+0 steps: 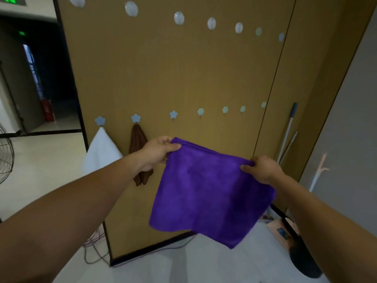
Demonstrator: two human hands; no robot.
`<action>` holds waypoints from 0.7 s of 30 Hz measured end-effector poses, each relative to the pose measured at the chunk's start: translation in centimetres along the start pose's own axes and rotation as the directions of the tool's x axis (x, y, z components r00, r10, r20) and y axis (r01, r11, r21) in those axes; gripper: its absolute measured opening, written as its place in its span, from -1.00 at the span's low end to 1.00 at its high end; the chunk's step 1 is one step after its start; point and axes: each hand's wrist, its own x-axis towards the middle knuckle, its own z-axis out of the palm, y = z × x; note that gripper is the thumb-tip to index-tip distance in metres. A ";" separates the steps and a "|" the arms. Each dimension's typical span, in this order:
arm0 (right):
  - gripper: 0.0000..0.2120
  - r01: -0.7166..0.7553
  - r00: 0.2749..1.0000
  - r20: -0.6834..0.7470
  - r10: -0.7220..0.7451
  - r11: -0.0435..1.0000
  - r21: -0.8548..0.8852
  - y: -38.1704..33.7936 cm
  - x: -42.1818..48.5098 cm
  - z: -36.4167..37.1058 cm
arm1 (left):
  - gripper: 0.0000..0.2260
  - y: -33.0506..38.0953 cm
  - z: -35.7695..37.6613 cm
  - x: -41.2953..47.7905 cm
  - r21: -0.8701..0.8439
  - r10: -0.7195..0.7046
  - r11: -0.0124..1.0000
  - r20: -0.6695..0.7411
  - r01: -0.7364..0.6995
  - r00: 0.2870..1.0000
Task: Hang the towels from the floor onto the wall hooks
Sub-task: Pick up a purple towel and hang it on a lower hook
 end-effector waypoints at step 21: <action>-0.94 0.091 0.990 -0.124 0.067 0.372 0.924 -17.8 -0.4 0.4 | -0.67 -5.2 -8.0 -1.9 0.237 -0.252 0.956 0.371 0.171 0.894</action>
